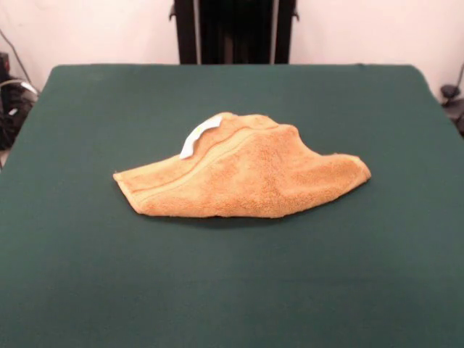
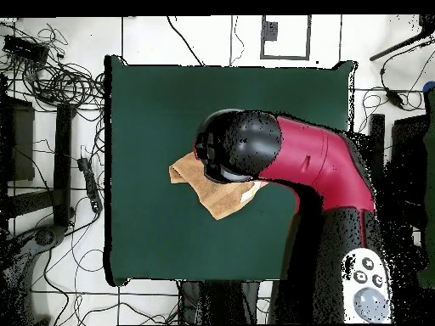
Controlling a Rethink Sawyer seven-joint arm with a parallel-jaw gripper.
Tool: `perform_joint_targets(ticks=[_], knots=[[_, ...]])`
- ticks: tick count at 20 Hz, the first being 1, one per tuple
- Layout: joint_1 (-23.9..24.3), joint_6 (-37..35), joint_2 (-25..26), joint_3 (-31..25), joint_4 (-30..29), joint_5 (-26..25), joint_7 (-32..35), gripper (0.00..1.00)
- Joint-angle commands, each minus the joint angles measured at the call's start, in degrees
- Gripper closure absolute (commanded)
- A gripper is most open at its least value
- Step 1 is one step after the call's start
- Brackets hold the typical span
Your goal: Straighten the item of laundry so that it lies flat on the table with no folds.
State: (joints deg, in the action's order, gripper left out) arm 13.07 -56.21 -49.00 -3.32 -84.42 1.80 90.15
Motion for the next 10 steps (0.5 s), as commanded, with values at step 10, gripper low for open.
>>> perform_joint_targets(ticks=[10], knots=[[-2.06, 19.08, 8.71, -0.11, -8.84, -2.78, 10.96, 0.00]])
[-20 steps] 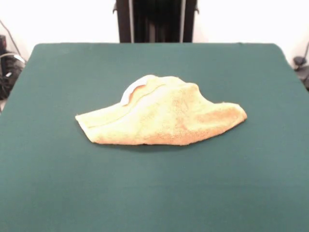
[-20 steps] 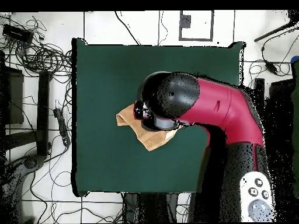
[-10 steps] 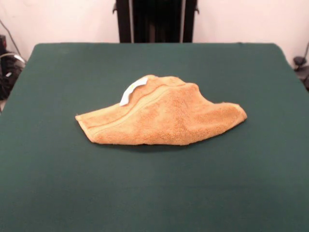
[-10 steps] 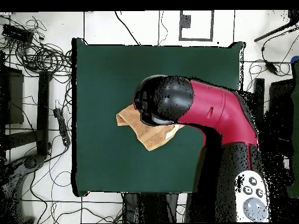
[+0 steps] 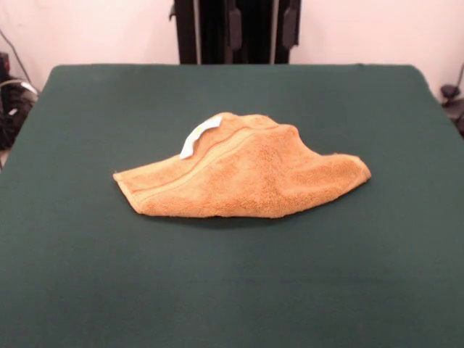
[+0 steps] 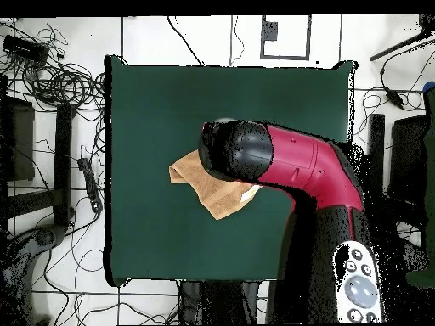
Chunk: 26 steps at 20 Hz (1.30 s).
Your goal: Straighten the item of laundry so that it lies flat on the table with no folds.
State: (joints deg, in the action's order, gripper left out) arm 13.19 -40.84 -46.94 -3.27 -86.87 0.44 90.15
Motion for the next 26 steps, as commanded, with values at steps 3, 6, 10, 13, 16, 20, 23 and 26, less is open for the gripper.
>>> perform_joint_targets(ticks=[3, 6, 10, 13, 16, 20, 23, 26], knots=[[-2.39, 4.45, 6.98, 0.07, -6.24, -1.45, 11.16, 0.00], [-2.51, 4.71, 6.90, 0.24, -6.33, -1.51, 10.99, 0.00], [-2.67, 5.08, 7.28, 0.51, -6.01, -1.48, 11.29, 0.00], [-2.53, 6.19, 7.40, 0.65, -6.33, -0.07, 13.15, 0.00], [-2.26, 7.67, 7.19, 0.62, -7.08, 1.38, 14.70, 0.00], [-4.14, 12.23, 7.71, 3.72, -7.28, 3.24, 21.11, 0.00], [-5.76, 14.71, 8.24, 6.04, -7.25, 5.48, 24.81, 0.00], [-7.79, 18.04, 9.40, 9.06, -7.21, 7.96, 28.80, 0.00]])
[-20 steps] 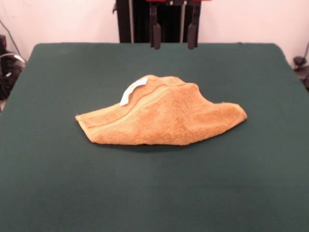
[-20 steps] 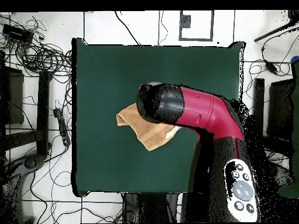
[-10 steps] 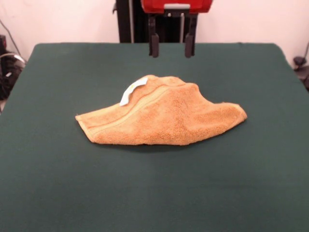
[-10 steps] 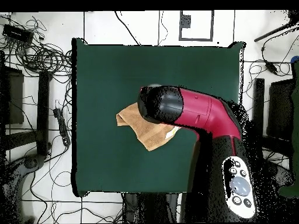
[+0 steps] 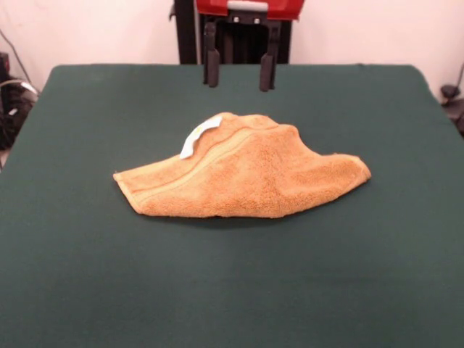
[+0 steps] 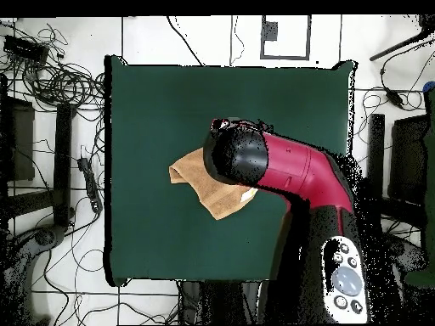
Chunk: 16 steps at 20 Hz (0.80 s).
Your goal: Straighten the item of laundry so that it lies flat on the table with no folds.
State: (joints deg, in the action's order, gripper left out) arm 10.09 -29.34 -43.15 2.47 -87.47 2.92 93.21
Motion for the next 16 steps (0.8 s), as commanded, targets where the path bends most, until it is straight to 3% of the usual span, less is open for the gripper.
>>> perform_joint_targets(ticks=[1, 9, 16], knots=[[-5.48, 7.16, 6.10, 4.40, -6.32, 6.21, 26.96, 0.00], [-8.54, 12.38, 7.70, 8.34, -6.87, 9.27, 30.97, 0.00], [-8.61, 10.86, 8.52, 8.72, -6.83, 11.74, 33.63, 0.00]])
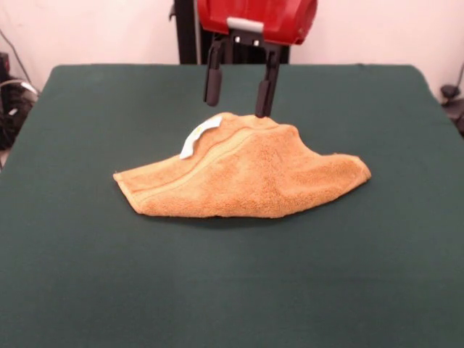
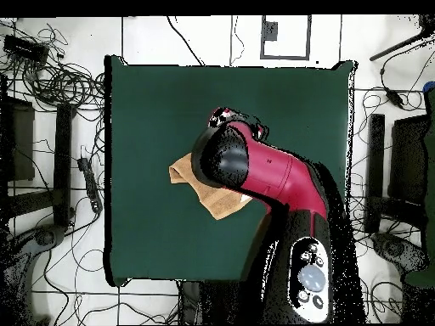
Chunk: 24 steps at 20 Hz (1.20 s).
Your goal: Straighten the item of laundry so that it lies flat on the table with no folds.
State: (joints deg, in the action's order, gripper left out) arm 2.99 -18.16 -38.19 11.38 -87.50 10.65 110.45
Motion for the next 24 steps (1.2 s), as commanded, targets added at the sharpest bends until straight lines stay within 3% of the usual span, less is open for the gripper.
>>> perform_joint_targets(ticks=[1, 12, 24], knots=[[-1.33, -0.77, 3.44, -0.46, -6.91, 4.42, 16.64, 0.00], [-0.93, -10.27, 3.78, 0.08, -6.94, 10.56, 20.00, 0.00], [-2.26, -23.55, 4.75, 2.46, -6.67, 12.53, 19.80, 0.00]])
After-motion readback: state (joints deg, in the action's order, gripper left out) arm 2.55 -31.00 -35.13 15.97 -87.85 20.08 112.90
